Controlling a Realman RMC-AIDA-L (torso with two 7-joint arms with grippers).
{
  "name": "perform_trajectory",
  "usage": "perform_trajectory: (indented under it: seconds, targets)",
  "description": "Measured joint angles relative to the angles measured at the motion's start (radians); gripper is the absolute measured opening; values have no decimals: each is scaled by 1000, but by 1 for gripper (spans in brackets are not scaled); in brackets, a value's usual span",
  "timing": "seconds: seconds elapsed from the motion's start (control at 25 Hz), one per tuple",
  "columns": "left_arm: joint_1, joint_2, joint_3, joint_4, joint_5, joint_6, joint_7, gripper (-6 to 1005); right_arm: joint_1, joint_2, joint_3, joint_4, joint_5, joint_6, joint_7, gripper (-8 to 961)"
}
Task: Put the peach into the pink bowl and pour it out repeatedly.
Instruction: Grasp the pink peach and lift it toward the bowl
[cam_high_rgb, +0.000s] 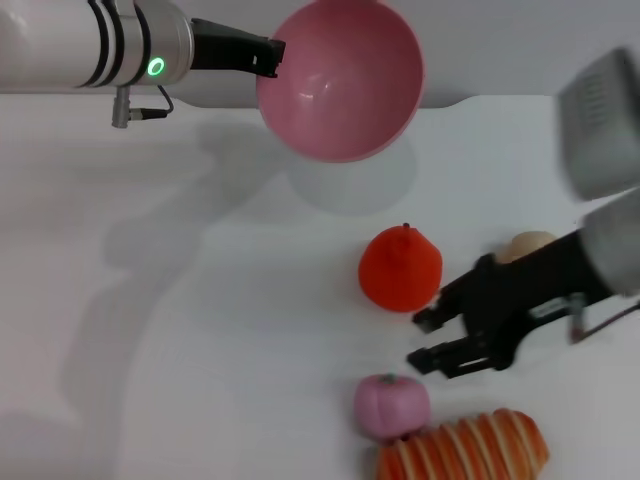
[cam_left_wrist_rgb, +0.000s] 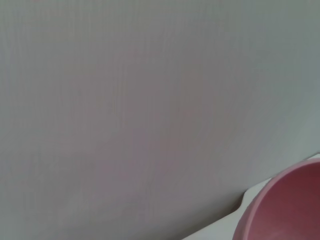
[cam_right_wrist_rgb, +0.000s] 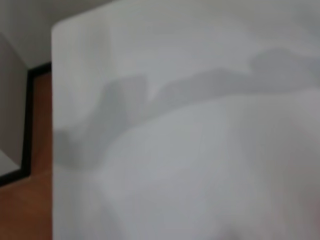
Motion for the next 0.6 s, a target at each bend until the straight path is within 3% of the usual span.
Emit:
perform_trajectory:
  seconds: [0.32, 0.6]
  targets:
    - [8, 1, 0, -1, -1, 11, 15, 59, 124, 2, -180, 255, -4, 159, 17, 417]
    - [21, 2, -1, -1, -2, 12, 27, 60, 130, 2, -239, 280, -35, 209, 61, 379]
